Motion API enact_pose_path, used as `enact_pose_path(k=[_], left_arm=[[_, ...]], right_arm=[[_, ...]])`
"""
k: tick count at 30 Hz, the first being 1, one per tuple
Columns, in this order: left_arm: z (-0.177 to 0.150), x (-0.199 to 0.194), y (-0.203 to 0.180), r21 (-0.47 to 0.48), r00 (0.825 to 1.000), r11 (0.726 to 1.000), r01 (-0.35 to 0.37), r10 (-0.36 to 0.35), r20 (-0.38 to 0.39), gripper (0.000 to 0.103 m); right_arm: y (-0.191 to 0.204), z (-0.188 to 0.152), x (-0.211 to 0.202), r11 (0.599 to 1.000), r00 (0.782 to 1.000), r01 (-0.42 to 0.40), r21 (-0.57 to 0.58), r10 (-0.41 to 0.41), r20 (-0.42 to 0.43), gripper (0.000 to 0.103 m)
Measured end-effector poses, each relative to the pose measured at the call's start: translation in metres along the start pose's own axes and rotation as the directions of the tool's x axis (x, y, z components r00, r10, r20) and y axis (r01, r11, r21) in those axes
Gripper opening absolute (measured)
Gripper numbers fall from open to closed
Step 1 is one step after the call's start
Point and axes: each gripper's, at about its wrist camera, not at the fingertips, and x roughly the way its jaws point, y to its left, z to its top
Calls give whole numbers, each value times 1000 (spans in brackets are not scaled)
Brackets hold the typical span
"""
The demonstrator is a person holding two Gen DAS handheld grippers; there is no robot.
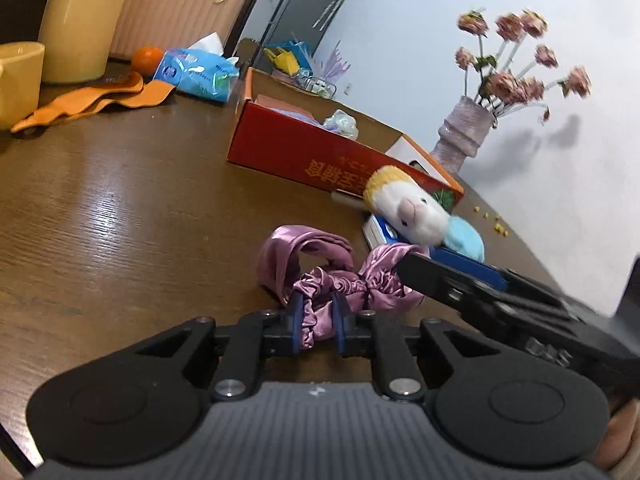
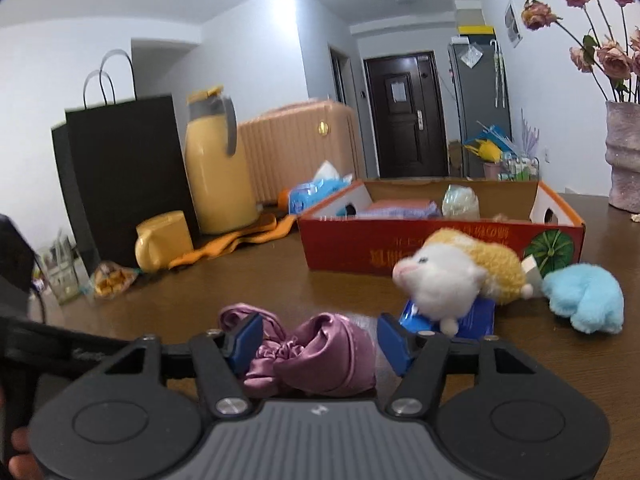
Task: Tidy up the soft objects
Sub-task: 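Reach both grippers to the pink satin scrunchie and close them on it, then lift the scrunchie with both grippers and carry it over the box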
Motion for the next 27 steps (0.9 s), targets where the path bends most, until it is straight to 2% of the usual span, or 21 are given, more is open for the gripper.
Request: enact_pose_path(k=[1,2,6,8,10,12,13,14,16,18,19,20,21,22,25,27], left_arm=[[-2,0,-3,26,1000,1000,-18,18,12,18],[-3,-2,-6,50,999,998,-38,37,29,18],[-4,0,-11,97,998,994,-53,48,46,20],[-4,1,-11,99,996,992,-79,74,49,36],[-5,-1,-13,120,995,989,-88,83,52,41],[-3,-8,-12,127,993,988,-88,77,93,54],[-1,-13,-10,122,989,988,-91,74,131,77],[2,-17,-10,121,982,988,-98,75,175,90],[6,-19,-10,153,966,981,-122,82,244,90],[15,-12,-10,147,956,976,-160,117,269,88],[19,-7,-8,123,958,979,-164,128,258,71],[22,-2,-5,101,964,983,-153,125,236,42],[24,2,-2,74,972,989,-131,113,205,30],[24,4,1,64,979,992,-105,91,185,9],[11,2,0,110,980,988,-108,87,179,6],[4,1,1,133,985,985,-112,93,142,6]], right_arm=[[1,-1,2,1000,1000,10,12,-10,-17,44],[0,0,2,999,999,18,33,-18,-27,41],[-11,1,6,995,998,31,98,-25,-61,40],[-14,-1,11,994,997,39,104,-32,-71,38],[-17,-2,12,991,998,11,134,-2,-69,21],[-15,-3,14,991,997,0,134,10,-73,19],[-14,-3,15,993,997,0,119,9,-74,18],[-13,-4,16,994,997,-2,111,10,-75,18],[-13,-5,17,993,997,-8,122,18,-80,17],[-15,-5,17,991,996,-12,133,23,-81,17],[-16,-5,17,991,996,-12,137,24,-81,16],[-16,-5,17,990,996,-12,138,23,-82,16],[-15,-5,17,990,996,-10,140,21,-82,16],[-15,-5,16,990,996,-8,142,20,-82,16],[-15,-7,13,989,997,-3,147,16,-81,15],[-14,-8,13,989,997,-3,147,15,-80,15]])
